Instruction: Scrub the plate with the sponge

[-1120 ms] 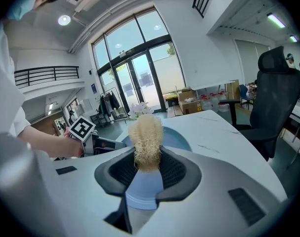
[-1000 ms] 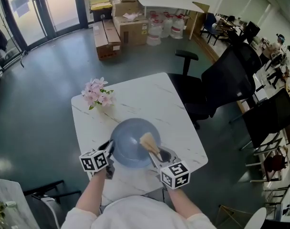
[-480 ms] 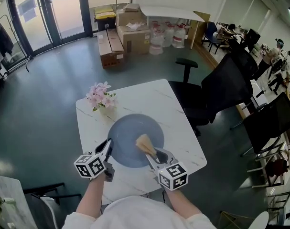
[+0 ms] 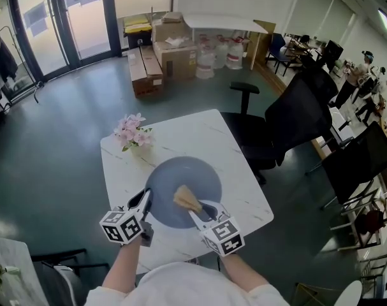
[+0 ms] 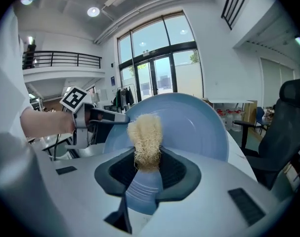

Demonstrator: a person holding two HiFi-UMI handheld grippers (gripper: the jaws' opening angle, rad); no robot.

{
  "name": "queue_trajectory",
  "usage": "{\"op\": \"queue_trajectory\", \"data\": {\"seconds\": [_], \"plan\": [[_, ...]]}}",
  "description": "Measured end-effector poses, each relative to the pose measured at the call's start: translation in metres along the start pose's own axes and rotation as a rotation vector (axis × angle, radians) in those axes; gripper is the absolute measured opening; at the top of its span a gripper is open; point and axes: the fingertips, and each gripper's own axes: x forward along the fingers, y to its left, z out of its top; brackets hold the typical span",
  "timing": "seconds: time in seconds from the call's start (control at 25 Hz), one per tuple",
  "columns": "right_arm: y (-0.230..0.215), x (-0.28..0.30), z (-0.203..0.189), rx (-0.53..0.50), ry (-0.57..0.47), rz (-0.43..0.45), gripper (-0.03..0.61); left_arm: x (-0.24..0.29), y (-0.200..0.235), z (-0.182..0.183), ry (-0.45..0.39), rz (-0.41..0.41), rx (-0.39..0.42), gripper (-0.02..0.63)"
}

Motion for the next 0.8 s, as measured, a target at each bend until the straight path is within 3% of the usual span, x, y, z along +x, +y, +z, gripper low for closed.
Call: {"op": "queue_trajectory", "data": {"seconds": [0.32,0.64,0.8], "plan": [[-0.003,0.016,0.003,-0.086,0.087,0.028,0.117,0.000,-0.016,-0.012,0.048,0.002,0.125,0.044],[-0.044,0.000,-0.002,-0.029,0.106,-0.071,0.117,0.001,-0.007,-0.004,0.015,0.013,0.063,0.044],[-0.041,-0.006,-0.021,-0.006,0.148,-0.064,0.117,0.003,0.000,0.006,-0.012,0.023,0.039,0.044]]}}
